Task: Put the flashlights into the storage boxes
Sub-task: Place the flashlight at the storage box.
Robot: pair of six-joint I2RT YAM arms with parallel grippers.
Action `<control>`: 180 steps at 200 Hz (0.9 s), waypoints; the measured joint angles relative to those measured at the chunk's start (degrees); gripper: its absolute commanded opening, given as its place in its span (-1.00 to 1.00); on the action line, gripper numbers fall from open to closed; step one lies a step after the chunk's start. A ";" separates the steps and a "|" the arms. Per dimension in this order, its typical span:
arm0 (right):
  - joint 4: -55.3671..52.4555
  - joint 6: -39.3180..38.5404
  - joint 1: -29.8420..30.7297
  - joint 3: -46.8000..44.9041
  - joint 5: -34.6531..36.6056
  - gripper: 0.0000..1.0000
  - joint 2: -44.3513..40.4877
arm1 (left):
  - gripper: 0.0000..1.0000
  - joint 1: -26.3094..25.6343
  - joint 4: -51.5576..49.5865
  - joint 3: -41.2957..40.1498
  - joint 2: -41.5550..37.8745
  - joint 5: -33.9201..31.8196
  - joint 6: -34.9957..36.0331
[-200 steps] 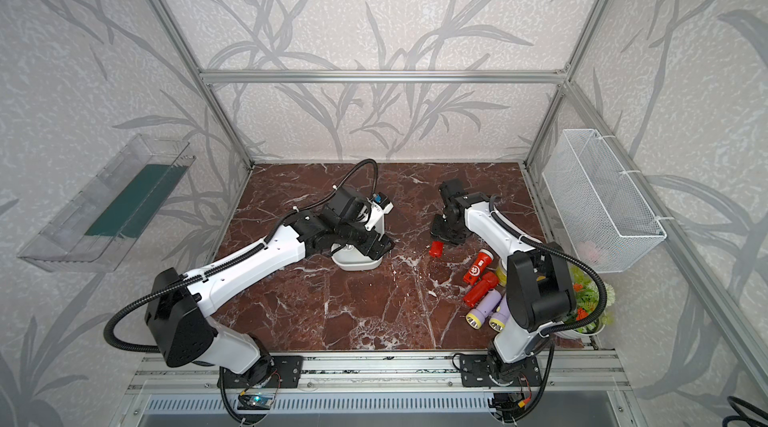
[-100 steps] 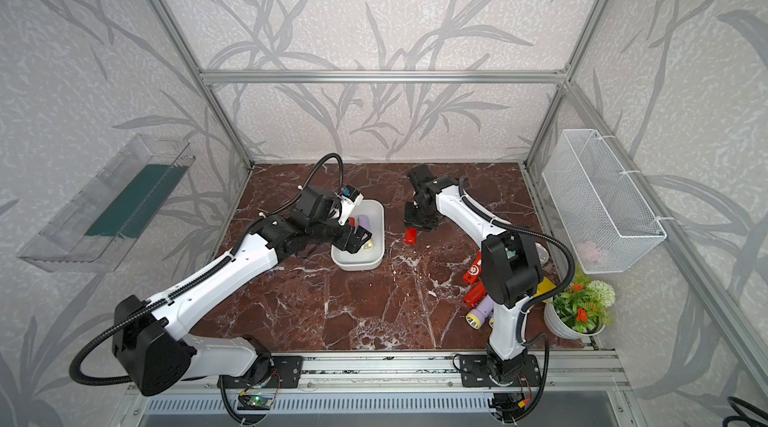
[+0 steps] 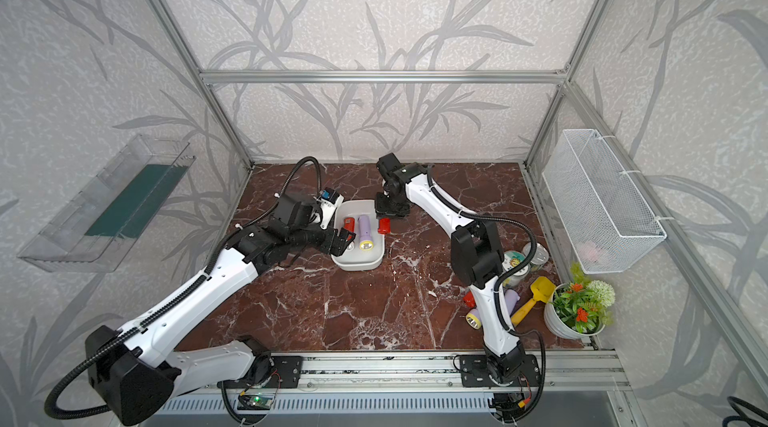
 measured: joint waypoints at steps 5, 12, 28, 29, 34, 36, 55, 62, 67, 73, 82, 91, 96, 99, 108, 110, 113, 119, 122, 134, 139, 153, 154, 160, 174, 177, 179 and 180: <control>-0.85 -0.35 0.31 1.86 0.07 -0.23 1.03 | 0.81 0.13 -0.02 -0.26 -0.39 -0.22 -0.04; -1.92 -0.83 0.74 4.52 0.09 -0.23 2.58 | 0.80 0.33 -0.09 -0.66 -0.96 -0.37 -0.20; -5.11 -2.14 1.64 11.41 0.28 -0.23 6.71 | 0.80 0.81 -0.26 -1.68 -2.32 -0.83 -0.50; -5.38 -2.23 1.70 12.02 0.37 -0.23 7.04 | 0.81 0.83 -0.28 -1.73 -2.36 -0.83 -0.50; -6.27 -2.60 1.90 13.86 0.46 -0.23 8.24 | 0.80 0.92 -0.37 -2.01 -2.75 -0.94 -0.59; -6.71 -2.73 1.99 14.73 0.63 -0.23 8.74 | 0.80 0.98 -0.39 -2.12 -2.91 -1.01 -0.63; -10.27 -3.91 2.71 20.94 0.96 -0.24 12.96 | 0.80 1.36 -0.57 -2.91 -3.98 -1.38 -0.98; -11.30 -4.20 2.89 22.23 1.18 -0.24 14.08 | 0.81 1.49 -0.57 -3.23 -4.33 -1.49 -1.07; -11.93 -4.37 2.97 22.75 1.27 -0.24 14.71 | 0.81 1.55 -0.55 -3.48 -4.55 -1.53 -1.16; -12.70 -4.57 3.06 23.06 1.42 -0.24 15.32 | 0.80 1.62 -0.57 -3.74 -4.81 -1.62 -1.29; -13.84 -4.79 3.06 23.19 1.75 -0.24 15.98 | 0.81 1.70 -0.50 -4.20 -5.22 -1.77 -1.49; -14.84 -5.01 3.04 23.19 2.14 -0.24 16.50 | 0.80 1.81 -0.48 -4.68 -5.68 -1.88 -1.81; -15.34 -5.18 3.02 23.19 2.34 -0.24 16.76 | 0.81 1.88 -0.50 -4.92 -5.90 -1.90 -1.88; -15.58 -5.20 2.97 23.19 2.43 -0.24 16.94 | 0.81 1.92 -0.48 -5.05 -6.03 -1.95 -1.95; -16.22 -5.40 2.97 23.19 2.71 -0.24 17.31 | 0.81 2.01 -0.48 -5.49 -6.38 -1.99 -2.10; -16.33 -5.42 2.97 23.19 2.80 -0.24 17.40 | 0.81 2.03 -0.48 -5.55 -6.45 -1.99 -2.14; -16.44 -5.46 2.97 23.19 2.91 -0.24 17.55 | 0.81 2.05 -0.48 -5.68 -6.56 -2.03 -2.23; -16.65 -5.51 2.97 23.19 3.08 -0.24 17.75 | 0.81 2.12 -0.42 -5.88 -6.67 -2.08 -2.29; -16.81 -5.55 2.97 23.19 3.23 -0.24 17.90 | 0.81 2.14 -0.42 -5.92 -6.71 -2.10 -2.34; -17.42 -5.60 2.95 23.19 3.65 -0.24 18.29 | 0.81 2.36 -0.11 -6.23 -6.82 -2.14 -2.36; -17.62 -5.62 2.93 23.19 3.69 -0.24 18.45 | 0.81 2.40 -0.04 -6.29 -6.82 -2.14 -2.38; -17.84 -5.60 2.93 23.19 3.78 -0.24 18.80 | 0.81 2.69 0.26 -6.56 -6.86 -2.12 -2.38; -17.86 -5.60 2.93 23.19 3.80 -0.24 18.84 | 0.81 2.71 0.26 -6.58 -6.86 -2.12 -2.40; -17.90 -5.60 2.93 23.19 3.85 -0.24 18.91 | 0.81 2.78 0.37 -6.62 -6.86 -2.12 -2.43; -17.94 -5.55 2.95 23.19 3.87 -0.24 19.19 | 0.80 3.04 0.52 -6.82 -6.88 -2.08 -2.40; -17.94 -5.55 2.95 23.19 3.85 -0.24 19.28 | 0.80 3.08 0.55 -6.86 -6.88 -2.05 -2.43; -17.97 -5.55 2.95 23.19 3.85 -0.23 19.32 | 0.80 3.10 0.55 -6.86 -6.88 -2.05 -2.43; -17.97 -5.55 2.95 23.19 3.85 -0.23 19.37 | 0.81 3.10 0.55 -6.86 -6.88 -2.05 -2.43</control>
